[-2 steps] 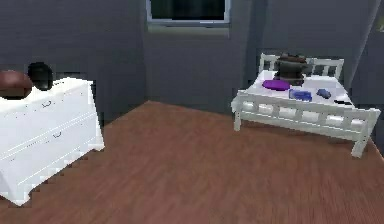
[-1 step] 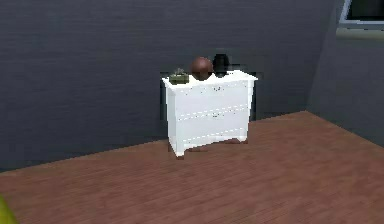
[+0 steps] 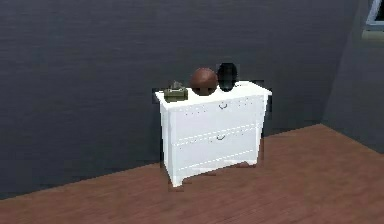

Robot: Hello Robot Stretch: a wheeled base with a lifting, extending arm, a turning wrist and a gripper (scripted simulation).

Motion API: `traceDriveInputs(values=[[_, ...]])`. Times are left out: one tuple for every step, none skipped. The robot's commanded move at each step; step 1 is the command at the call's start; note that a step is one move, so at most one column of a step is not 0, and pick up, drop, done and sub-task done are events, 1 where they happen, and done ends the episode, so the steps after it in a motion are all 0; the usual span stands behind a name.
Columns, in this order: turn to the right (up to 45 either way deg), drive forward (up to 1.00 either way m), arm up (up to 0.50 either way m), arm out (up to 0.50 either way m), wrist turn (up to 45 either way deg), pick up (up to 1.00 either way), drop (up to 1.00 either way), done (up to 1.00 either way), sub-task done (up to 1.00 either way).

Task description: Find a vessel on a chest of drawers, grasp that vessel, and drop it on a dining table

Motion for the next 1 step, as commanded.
traceDriveInputs(values=[[-27.0,0.00,0.00,0.00,0.0,0.00,0.00,0.00,0.00]])
